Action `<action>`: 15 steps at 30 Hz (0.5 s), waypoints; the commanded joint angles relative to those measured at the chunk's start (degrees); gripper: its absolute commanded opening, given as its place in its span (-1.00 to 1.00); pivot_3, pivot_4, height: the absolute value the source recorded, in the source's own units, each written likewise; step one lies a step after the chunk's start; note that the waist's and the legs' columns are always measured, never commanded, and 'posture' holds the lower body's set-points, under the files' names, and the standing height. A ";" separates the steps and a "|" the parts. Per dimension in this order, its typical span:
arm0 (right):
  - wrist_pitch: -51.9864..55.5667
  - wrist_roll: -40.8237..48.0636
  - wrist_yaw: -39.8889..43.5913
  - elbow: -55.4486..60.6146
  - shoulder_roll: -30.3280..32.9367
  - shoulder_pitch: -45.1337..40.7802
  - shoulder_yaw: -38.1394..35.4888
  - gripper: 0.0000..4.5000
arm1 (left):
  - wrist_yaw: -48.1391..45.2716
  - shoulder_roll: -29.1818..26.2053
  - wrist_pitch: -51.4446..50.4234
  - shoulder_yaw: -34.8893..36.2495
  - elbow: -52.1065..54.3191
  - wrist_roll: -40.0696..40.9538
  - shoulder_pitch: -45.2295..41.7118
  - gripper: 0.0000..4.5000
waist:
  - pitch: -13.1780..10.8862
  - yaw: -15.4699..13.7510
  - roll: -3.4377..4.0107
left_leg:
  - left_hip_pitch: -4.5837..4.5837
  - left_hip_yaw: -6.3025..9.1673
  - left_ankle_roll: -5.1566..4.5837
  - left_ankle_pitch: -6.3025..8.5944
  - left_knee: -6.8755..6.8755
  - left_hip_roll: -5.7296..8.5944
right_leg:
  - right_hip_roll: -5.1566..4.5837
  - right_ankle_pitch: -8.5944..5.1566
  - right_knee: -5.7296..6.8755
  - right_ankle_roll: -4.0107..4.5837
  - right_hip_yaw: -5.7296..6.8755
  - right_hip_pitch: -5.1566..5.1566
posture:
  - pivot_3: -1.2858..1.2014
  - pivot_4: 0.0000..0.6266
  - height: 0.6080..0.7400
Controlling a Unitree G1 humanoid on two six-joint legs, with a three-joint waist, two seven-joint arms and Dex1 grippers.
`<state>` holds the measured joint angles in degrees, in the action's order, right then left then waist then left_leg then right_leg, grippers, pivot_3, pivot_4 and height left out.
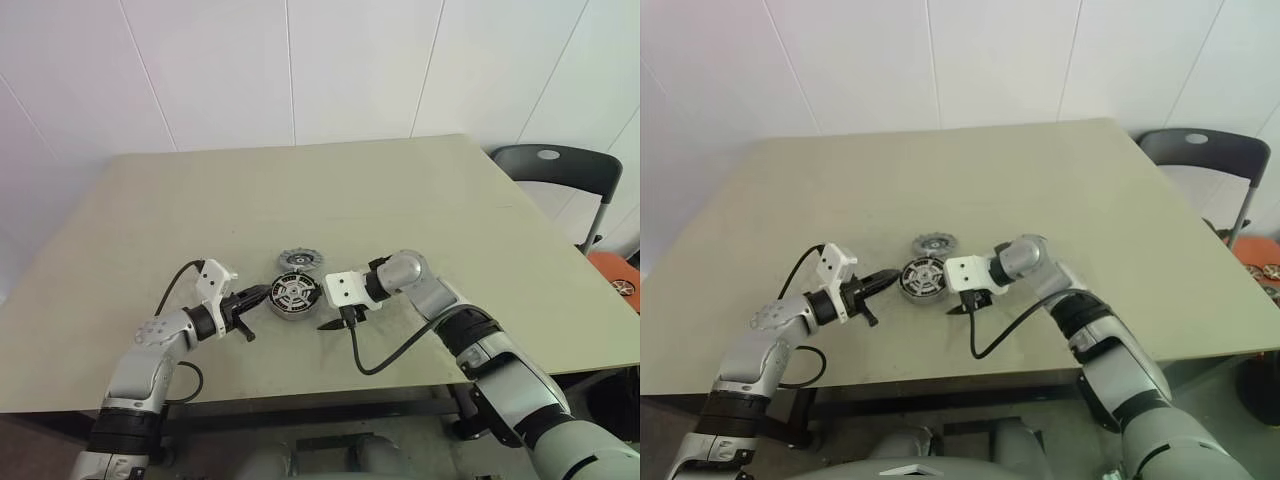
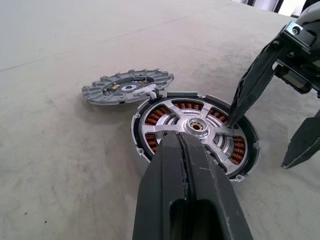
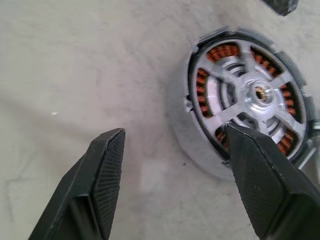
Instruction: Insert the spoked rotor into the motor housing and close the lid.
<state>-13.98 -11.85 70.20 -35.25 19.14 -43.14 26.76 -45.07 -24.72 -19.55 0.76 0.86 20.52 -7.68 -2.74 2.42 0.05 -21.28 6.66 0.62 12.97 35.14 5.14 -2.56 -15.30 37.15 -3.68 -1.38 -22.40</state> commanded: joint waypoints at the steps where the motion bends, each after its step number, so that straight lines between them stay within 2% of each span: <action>1: -1.75 -2.06 -2.88 -2.14 -0.28 -2.99 0.36 0.48 | -1.11 -0.90 0.06 0.83 2.06 1.20 -0.53 -1.00 | 0.00 -0.15 0.00 | -0.01 0.00 0.00 0.00 -0.01 0.00 | 0.00 0.03 0.00 0.04 0.00 -0.02 | 0.03 -1.00 1.00; 11: -3.70 -3.28 -3.50 -6.28 -0.93 -6.29 0.34 0.48 | -2.52 -2.62 -1.13 1.58 3.90 2.74 0.66 -1.00 | -0.01 -0.23 0.01 | -0.09 0.00 0.00 -0.01 -0.04 0.01 | 0.00 0.05 0.00 0.03 0.01 -0.12 | 0.03 -1.00 1.00; 15: -1.96 1.03 2.99 -4.12 -0.94 -6.72 -0.91 0.48 | -2.40 -2.77 -1.17 1.29 3.86 2.68 0.78 -1.00 | -0.01 -0.25 0.01 | -0.09 0.00 -0.01 -0.01 -0.03 0.01 | 0.00 0.04 0.00 0.04 0.01 -0.11 | 0.03 -1.00 1.00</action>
<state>-16.44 -13.25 70.85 -41.69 18.54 -47.90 26.93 -47.33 -26.89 -20.96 1.14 2.81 22.65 -6.48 -2.76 2.16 0.06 -21.38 6.66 0.60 12.96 35.11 5.15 -2.56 -15.26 37.14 -3.65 -1.37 -22.52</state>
